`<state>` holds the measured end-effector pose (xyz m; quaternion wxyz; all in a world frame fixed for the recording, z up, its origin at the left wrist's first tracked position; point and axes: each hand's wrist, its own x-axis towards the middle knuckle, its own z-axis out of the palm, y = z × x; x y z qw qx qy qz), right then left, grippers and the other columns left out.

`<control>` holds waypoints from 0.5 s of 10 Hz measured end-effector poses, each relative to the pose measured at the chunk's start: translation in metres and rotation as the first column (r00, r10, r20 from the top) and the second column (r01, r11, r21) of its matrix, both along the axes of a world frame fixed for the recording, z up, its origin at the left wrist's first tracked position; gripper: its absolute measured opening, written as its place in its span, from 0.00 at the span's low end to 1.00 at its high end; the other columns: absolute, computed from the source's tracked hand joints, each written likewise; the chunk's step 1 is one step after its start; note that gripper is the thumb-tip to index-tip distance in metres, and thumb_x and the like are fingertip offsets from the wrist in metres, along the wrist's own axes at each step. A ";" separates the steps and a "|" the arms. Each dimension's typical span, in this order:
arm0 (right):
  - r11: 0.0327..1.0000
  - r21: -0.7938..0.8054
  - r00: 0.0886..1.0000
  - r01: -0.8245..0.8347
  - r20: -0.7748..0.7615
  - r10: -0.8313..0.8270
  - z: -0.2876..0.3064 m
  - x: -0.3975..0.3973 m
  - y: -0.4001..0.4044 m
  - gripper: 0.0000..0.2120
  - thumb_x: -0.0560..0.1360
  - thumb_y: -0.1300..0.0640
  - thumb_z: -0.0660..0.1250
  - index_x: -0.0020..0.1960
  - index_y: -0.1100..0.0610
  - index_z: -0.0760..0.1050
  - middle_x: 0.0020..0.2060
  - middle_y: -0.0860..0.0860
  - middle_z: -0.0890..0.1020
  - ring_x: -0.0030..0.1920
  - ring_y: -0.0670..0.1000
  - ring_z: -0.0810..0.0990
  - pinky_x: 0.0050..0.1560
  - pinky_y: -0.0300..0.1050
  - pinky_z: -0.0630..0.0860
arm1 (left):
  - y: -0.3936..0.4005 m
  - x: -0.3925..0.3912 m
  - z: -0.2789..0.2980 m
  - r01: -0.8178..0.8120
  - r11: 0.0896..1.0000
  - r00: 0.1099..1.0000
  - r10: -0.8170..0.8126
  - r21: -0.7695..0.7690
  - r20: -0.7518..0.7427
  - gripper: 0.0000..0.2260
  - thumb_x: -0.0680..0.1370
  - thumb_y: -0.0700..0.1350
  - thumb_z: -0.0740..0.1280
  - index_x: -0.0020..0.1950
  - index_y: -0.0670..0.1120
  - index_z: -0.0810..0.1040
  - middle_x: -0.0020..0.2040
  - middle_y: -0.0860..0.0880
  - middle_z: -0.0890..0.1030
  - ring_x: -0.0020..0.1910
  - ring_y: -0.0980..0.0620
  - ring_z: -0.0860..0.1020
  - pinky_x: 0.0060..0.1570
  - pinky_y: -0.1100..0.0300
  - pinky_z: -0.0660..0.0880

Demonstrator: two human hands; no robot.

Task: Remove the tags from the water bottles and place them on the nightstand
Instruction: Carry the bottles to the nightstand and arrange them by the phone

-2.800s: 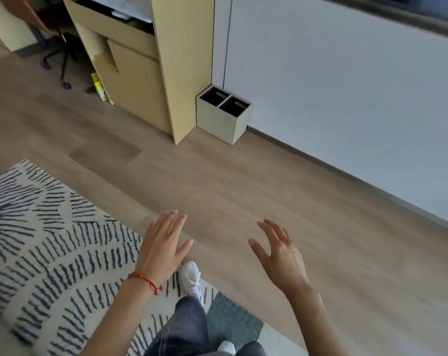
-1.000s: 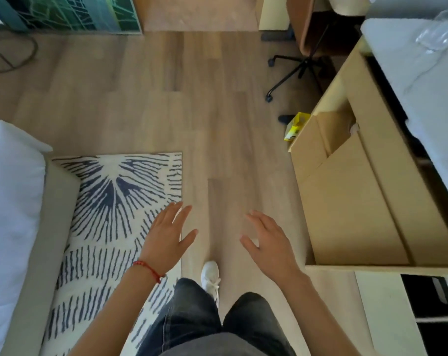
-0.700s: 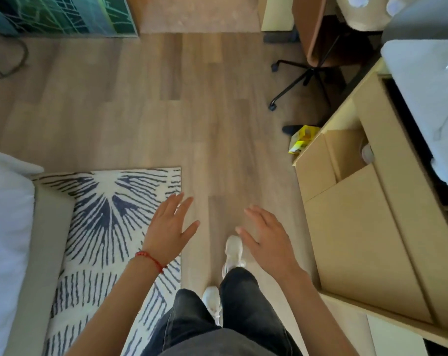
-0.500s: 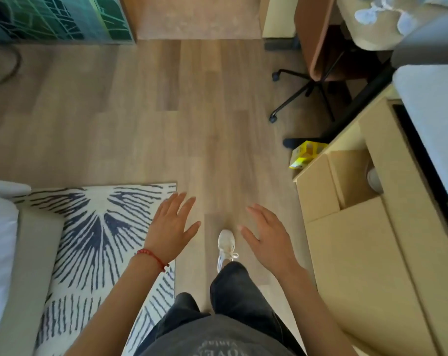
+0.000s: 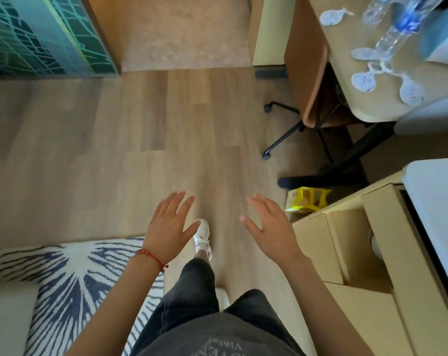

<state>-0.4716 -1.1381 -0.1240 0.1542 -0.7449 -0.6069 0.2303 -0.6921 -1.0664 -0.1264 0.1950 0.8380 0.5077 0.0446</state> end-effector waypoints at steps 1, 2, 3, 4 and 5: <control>0.999 -0.014 0.999 0.038 -0.016 -0.038 -0.010 0.016 0.053 0.23 0.77 0.45 0.59 0.69 0.54 0.65 0.70 0.53 0.68 0.69 0.52 0.65 0.67 0.46 0.63 | 0.061 0.016 -0.007 0.003 1.000 1.000 -0.003 0.007 -0.009 0.27 0.76 0.58 0.57 0.69 0.43 0.66 0.71 0.40 0.66 0.72 0.41 0.61 0.70 0.47 0.57; 0.998 -0.028 0.998 0.062 -0.015 -0.062 -0.014 0.034 0.114 0.23 0.77 0.46 0.59 0.70 0.54 0.64 0.70 0.53 0.68 0.69 0.53 0.65 0.67 0.46 0.63 | 0.129 0.034 -0.013 0.021 1.000 1.000 -0.021 -0.013 0.001 0.25 0.76 0.52 0.63 0.70 0.44 0.64 0.72 0.41 0.65 0.72 0.42 0.60 0.71 0.49 0.55; 0.995 -0.033 0.996 0.094 0.008 -0.094 -0.011 0.053 0.176 0.23 0.77 0.48 0.60 0.69 0.55 0.65 0.69 0.54 0.68 0.69 0.53 0.65 0.66 0.46 0.63 | 0.197 0.054 -0.011 0.049 0.998 0.998 -0.050 -0.033 -0.028 0.25 0.77 0.52 0.63 0.71 0.45 0.63 0.73 0.42 0.63 0.73 0.43 0.58 0.71 0.50 0.54; 0.991 -0.019 0.990 0.136 -0.033 -0.136 -0.003 0.072 0.231 0.23 0.77 0.48 0.61 0.69 0.55 0.65 0.69 0.54 0.69 0.69 0.52 0.65 0.67 0.46 0.62 | 0.262 0.078 -0.002 0.097 0.995 0.995 -0.097 -0.016 -0.005 0.25 0.76 0.51 0.65 0.70 0.43 0.65 0.71 0.40 0.66 0.72 0.41 0.61 0.70 0.48 0.56; 0.981 -0.006 0.981 0.192 -0.030 -0.192 0.000 0.097 0.274 0.24 0.77 0.46 0.59 0.69 0.55 0.65 0.69 0.53 0.69 0.69 0.52 0.65 0.67 0.47 0.63 | 0.317 0.103 0.004 0.144 0.990 0.989 -0.144 0.003 -0.022 0.25 0.76 0.50 0.64 0.70 0.42 0.65 0.71 0.39 0.65 0.72 0.40 0.60 0.70 0.46 0.56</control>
